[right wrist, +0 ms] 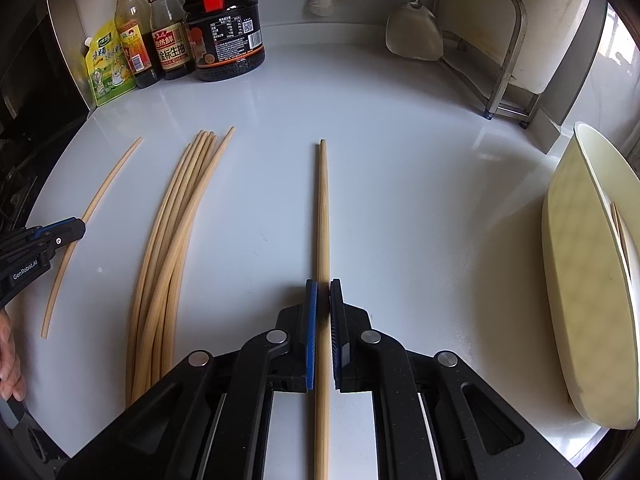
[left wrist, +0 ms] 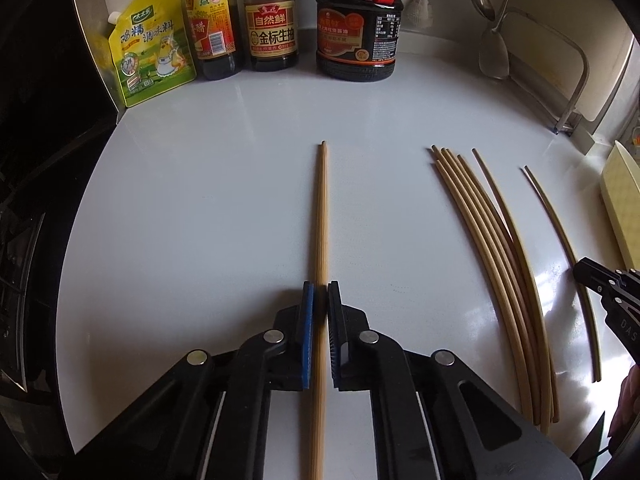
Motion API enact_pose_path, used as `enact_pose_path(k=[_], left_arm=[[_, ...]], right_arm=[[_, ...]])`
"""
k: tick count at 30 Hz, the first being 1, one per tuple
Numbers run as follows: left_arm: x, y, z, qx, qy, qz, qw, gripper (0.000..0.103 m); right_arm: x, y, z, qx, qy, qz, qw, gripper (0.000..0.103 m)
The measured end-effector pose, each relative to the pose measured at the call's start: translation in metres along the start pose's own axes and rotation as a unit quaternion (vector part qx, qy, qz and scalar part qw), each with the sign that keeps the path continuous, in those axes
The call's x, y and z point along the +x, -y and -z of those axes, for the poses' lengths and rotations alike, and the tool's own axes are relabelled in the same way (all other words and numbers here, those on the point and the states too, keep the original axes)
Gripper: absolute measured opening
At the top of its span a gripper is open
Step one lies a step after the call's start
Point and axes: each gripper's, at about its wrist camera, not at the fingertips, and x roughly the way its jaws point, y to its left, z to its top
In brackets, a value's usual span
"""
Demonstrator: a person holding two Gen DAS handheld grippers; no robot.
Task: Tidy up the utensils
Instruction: 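Lift and carry the held chopsticks with both tools over the basin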
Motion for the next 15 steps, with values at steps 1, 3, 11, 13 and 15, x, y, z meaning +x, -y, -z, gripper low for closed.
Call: enact_pose_path(k=[1,3,11,13,15], left_arm=[[0.0,0.0,0.0,-0.001,-0.002,0.001,1.0,0.007],[-0.001,0.0,0.0,-0.002,-0.006,0.005,1.0,0.007],[-0.021,0.012,0.001,-0.007,-0.005,0.021,0.9997,0.007],[-0.031,0.019,-0.001,-0.005,-0.002,0.026,0.9997,0.007],[-0.041,0.027,-0.003,-0.001,0.003,0.033,0.9994,0.007]], right_arm=[[0.0,0.0,0.0,0.002,0.0,-0.002,1.0,0.006],[-0.001,0.002,0.0,0.009,-0.001,-0.007,1.0,0.006],[-0.016,0.004,0.0,0.028,0.001,-0.022,0.999,0.006],[-0.026,0.006,0.001,0.035,0.005,-0.028,0.999,0.006],[-0.038,0.01,0.001,0.041,0.013,-0.032,0.999,0.006]])
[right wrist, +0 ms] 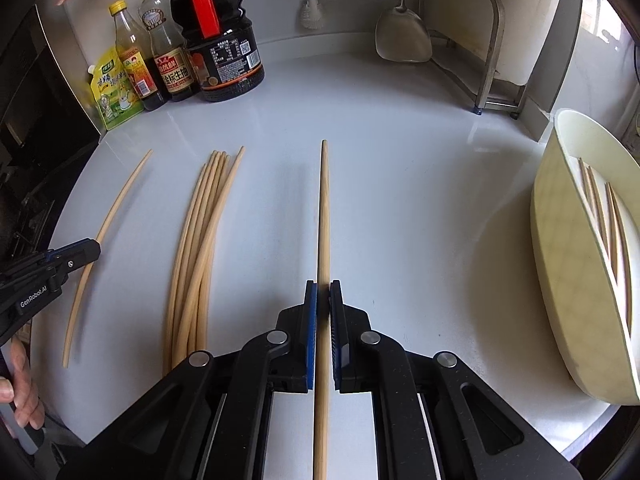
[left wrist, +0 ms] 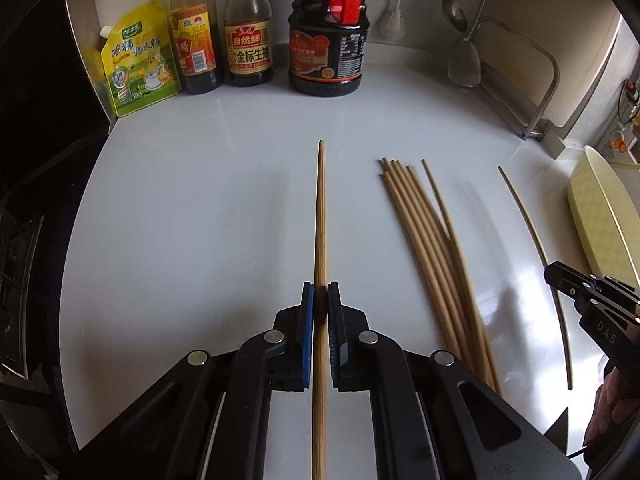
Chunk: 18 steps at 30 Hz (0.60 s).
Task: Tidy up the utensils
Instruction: 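Lift and carry the held chopsticks with both tools over the basin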
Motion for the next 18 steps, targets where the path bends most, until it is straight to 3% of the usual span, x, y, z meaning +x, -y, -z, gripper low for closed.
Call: enact_pose_path(k=[10,18], left_arm=[[-0.058,0.088,-0.021,0.054,0.037,0.068,0.9955,0.007],[-0.078,0.196,-0.053,0.121,0.06,0.151,0.9792,0.007]], right_arm=[[-0.091,0.043,-0.002,0.046,0.065,-0.009,0.997,0.006],[-0.158,0.129,0.001,0.107,0.118,0.052,0.986,0.006]])
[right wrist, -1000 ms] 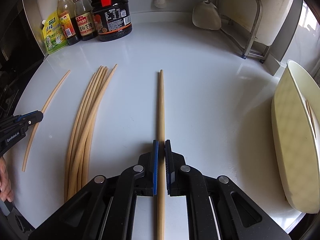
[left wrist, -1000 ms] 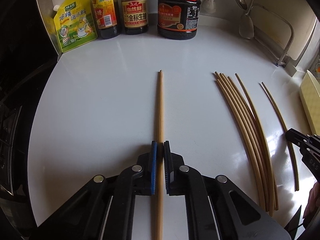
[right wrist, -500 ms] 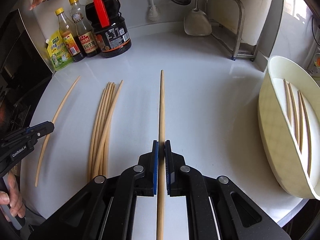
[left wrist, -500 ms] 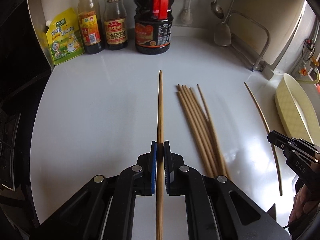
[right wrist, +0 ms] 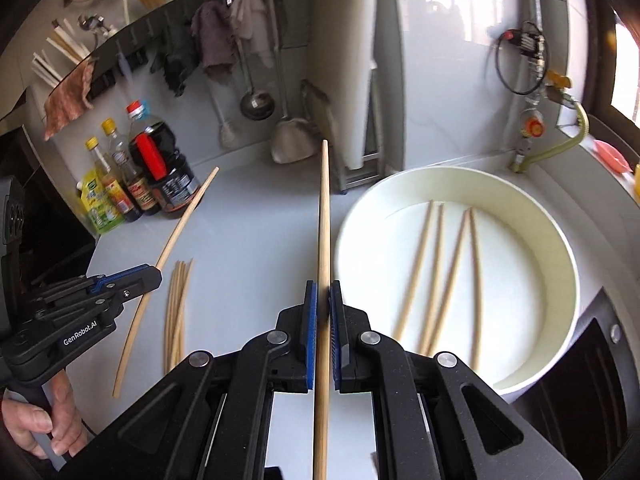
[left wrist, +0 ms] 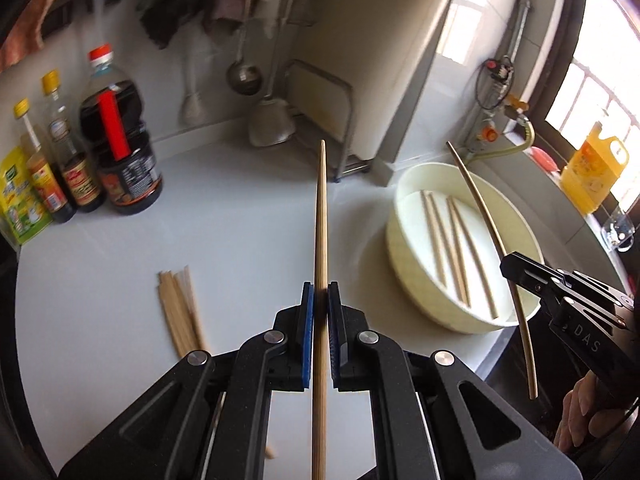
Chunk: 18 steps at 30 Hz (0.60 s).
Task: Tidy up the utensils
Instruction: 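Lift and carry the held chopsticks with both tools over the basin, then lower the chopsticks into the basin and open both tools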
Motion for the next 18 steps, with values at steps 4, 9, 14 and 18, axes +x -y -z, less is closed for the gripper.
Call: enact_pose_path(k=[4,9,14,18], left_arm=[[0.019,0.054,-0.028,0.035,0.009,0.035,0.9987,0.007],[0.06,0.109,-0.054,0.067,-0.01,0.065,0.9955,0.007],[0.109,0.143,-0.062,0.093,-0.046,0.066,0.9924,0.007],[0.139,0.157,-0.062,0.102,-0.064,0.061,0.9908,0.007]], right_arm=[[-0.008,0.048,-0.011,0.036,0.014,0.03,0.999,0.006],[0.004,0.093,-0.019,0.063,0.017,0.052,0.997,0.006],[0.034,0.129,-0.018,0.098,-0.005,0.053,0.994,0.006],[0.058,0.144,-0.015,0.114,-0.026,0.05,0.992,0.006]])
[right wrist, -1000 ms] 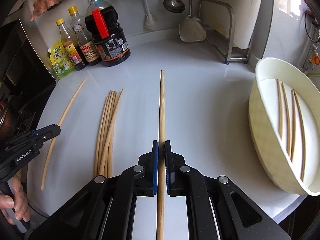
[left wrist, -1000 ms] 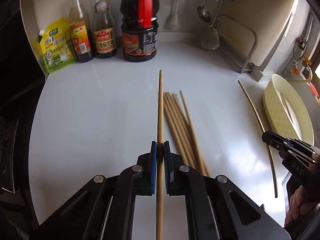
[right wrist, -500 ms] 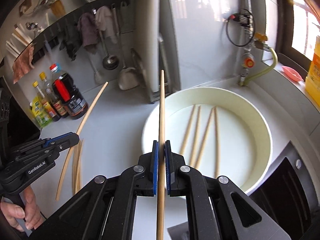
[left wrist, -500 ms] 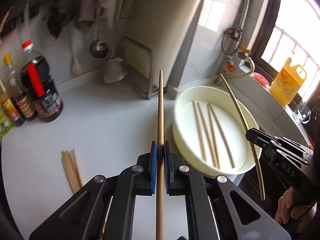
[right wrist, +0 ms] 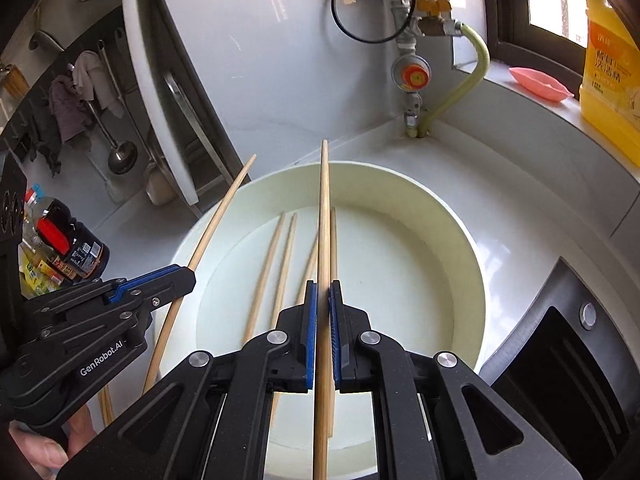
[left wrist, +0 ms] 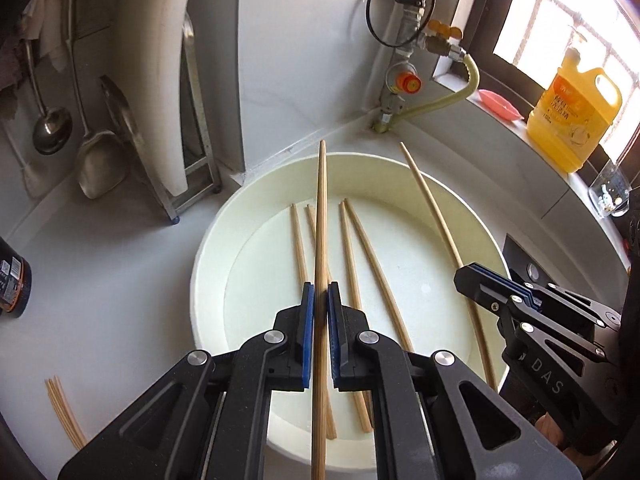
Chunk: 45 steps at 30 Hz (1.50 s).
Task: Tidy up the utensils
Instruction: 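Lower the chopsticks into the basin and open both tools, then move both tools back over the loose chopsticks on the counter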
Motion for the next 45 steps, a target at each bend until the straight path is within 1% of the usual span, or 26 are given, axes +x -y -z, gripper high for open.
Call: enact_pose_path(k=[2,6,11,14,15,16,18,20,24,25,27,28,29,30,32,36,38,39,40,42,45], left_arm=[[0.013,0.002,-0.003,0.0,-0.011,-0.003,0.9999,0.008],[0.029,0.004,-0.006,0.0,-0.028,0.002,0.9996,0.008],[0.039,0.008,-0.007,0.004,-0.039,-0.015,0.9991,0.008],[0.041,0.006,-0.009,-0.001,-0.05,-0.026,0.9984,0.008],[0.042,0.005,-0.01,-0.005,-0.052,-0.028,0.9982,0.008],[0.041,0.003,-0.01,-0.01,-0.053,-0.031,0.9981,0.009],[0.038,-0.001,-0.009,-0.017,-0.054,-0.035,0.9978,0.011],[0.033,-0.006,-0.008,-0.023,-0.052,-0.037,0.9977,0.016],[0.017,-0.013,-0.006,-0.034,-0.041,-0.043,0.9977,0.023],[0.013,-0.015,-0.004,-0.036,-0.037,-0.044,0.9977,0.026],[0.003,-0.018,-0.002,-0.039,-0.026,-0.047,0.9978,0.04],[-0.003,-0.019,0.0,-0.04,-0.017,-0.05,0.9978,0.062],[-0.011,-0.02,0.002,-0.041,-0.003,-0.054,0.9977,0.081],[-0.02,-0.021,0.004,-0.043,0.017,-0.055,0.9974,0.085],[-0.037,-0.025,0.008,-0.045,0.045,-0.053,0.9965,0.088],[-0.059,-0.035,0.016,-0.053,0.052,-0.063,0.9952,0.091],[-0.07,-0.041,0.023,-0.057,0.058,-0.069,0.9943,0.093],[-0.074,-0.044,0.026,-0.058,0.063,-0.076,0.9934,0.093],[-0.081,-0.049,0.031,-0.06,0.069,-0.089,0.9918,0.094],[-0.093,-0.058,0.041,-0.064,0.078,-0.11,0.9888,0.094],[-0.114,-0.073,0.055,-0.073,0.085,-0.124,0.9859,0.095]], right_arm=[[0.01,0.006,-0.001,0.009,-0.005,0.0,1.0,0.006],[0.021,0.015,-0.001,0.021,-0.014,0.001,1.0,0.006],[0.026,0.021,0.001,0.021,-0.021,0.0,1.0,0.006],[0.024,0.022,0.001,0.018,-0.019,0.01,1.0,0.008],[0.022,0.022,0.001,0.016,-0.016,0.015,1.0,0.012],[0.02,0.021,0.001,0.015,-0.014,0.02,1.0,0.022],[0.014,0.022,0.003,0.015,-0.007,0.021,1.0,0.028],[0.009,0.023,0.005,0.017,-0.004,0.016,1.0,0.028],[-0.002,0.021,0.009,0.023,0.004,0.006,1.0,0.028],[-0.005,0.02,0.01,0.022,0.005,0.003,1.0,0.028],[-0.01,0.014,0.011,0.016,0.007,0.002,1.0,0.028],[-0.012,0.011,0.012,0.013,0.008,0.001,1.0,0.028],[-0.015,0.008,0.013,0.01,0.01,0.0,1.0,0.029],[-0.017,0.006,0.013,0.008,0.01,-0.002,1.0,0.031],[-0.022,0.002,0.015,0.006,0.012,-0.003,1.0,0.032],[-0.035,-0.01,0.019,-0.003,0.017,-0.009,1.0,0.033],[-0.042,-0.017,0.022,-0.003,0.021,-0.013,1.0,0.038],[-0.045,-0.021,0.024,0.0,0.022,-0.017,1.0,0.045],[-0.049,-0.025,0.027,0.0,0.023,-0.023,0.999,0.048],[-0.055,-0.036,0.032,-0.008,0.024,-0.029,0.999,0.048],[-0.061,-0.053,0.04,-0.019,0.02,-0.036,0.999,0.048]])
